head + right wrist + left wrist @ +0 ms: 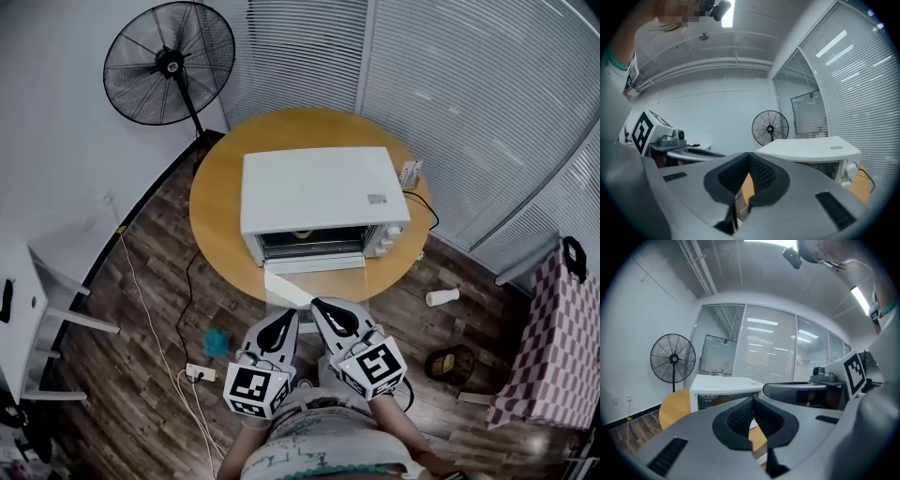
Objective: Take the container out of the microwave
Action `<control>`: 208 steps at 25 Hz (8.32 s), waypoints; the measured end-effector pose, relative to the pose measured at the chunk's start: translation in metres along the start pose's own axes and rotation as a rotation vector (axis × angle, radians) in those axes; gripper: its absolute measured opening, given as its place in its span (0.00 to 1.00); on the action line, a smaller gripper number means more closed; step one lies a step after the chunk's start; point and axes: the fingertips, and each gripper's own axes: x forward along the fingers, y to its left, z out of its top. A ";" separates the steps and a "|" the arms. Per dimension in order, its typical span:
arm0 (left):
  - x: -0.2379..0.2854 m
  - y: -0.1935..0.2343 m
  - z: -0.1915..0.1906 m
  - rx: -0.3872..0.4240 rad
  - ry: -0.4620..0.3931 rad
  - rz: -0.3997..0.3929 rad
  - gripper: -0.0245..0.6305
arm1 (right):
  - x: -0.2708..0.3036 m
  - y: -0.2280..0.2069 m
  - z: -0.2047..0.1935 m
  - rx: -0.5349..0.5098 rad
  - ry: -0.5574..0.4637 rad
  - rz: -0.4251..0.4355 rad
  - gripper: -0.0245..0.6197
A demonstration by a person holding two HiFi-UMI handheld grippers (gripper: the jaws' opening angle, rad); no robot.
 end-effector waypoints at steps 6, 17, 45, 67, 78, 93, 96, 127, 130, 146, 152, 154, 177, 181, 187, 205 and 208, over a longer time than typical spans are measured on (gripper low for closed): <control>0.037 0.008 0.016 -0.004 -0.015 0.016 0.06 | 0.020 -0.037 0.011 -0.004 -0.012 0.018 0.03; 0.077 0.023 0.025 -0.023 -0.017 0.074 0.06 | 0.046 -0.073 0.012 -0.007 0.008 0.081 0.03; 0.114 0.046 0.026 -0.051 -0.030 0.166 0.06 | 0.066 -0.116 -0.001 -0.025 0.036 0.128 0.03; 0.112 0.101 0.040 -0.003 -0.008 -0.051 0.06 | 0.117 -0.099 0.000 0.013 0.046 -0.098 0.03; 0.113 0.108 0.037 0.002 0.006 -0.079 0.06 | 0.125 -0.097 -0.003 0.011 0.066 -0.118 0.03; 0.117 0.111 0.033 -0.010 0.019 -0.079 0.06 | 0.128 -0.100 -0.009 -0.001 0.100 -0.117 0.03; 0.115 0.112 0.031 -0.015 0.025 -0.079 0.06 | 0.128 -0.100 -0.019 -0.004 0.132 -0.108 0.03; 0.083 0.140 -0.003 -0.077 0.106 -0.010 0.06 | 0.169 -0.148 -0.155 -0.303 0.455 -0.102 0.14; 0.078 0.143 -0.006 -0.087 0.105 0.008 0.06 | 0.181 -0.154 -0.157 -0.323 0.449 -0.107 0.18; 0.049 0.164 -0.014 -0.144 0.088 0.117 0.06 | 0.222 -0.167 -0.188 -0.435 0.546 -0.127 0.25; 0.039 0.170 -0.016 -0.166 0.083 0.144 0.06 | 0.230 -0.169 -0.188 -0.463 0.555 -0.131 0.17; 0.039 0.170 -0.016 -0.166 0.084 0.144 0.06 | 0.231 -0.169 -0.186 -0.464 0.554 -0.130 0.15; 0.065 0.140 -0.018 -0.125 0.111 0.013 0.06 | 0.199 -0.158 -0.175 -0.376 0.559 -0.088 0.08; 0.069 0.136 -0.016 -0.118 0.111 -0.008 0.06 | 0.189 -0.156 -0.174 -0.364 0.562 -0.092 0.08; 0.073 0.128 -0.015 -0.107 0.116 -0.048 0.06 | 0.176 -0.155 -0.173 -0.339 0.572 -0.100 0.08; 0.088 0.118 -0.021 -0.110 0.147 -0.129 0.06 | 0.156 -0.133 -0.168 -0.334 0.579 -0.073 0.07; 0.090 0.118 -0.022 -0.109 0.151 -0.137 0.06 | 0.155 -0.130 -0.167 -0.331 0.582 -0.067 0.08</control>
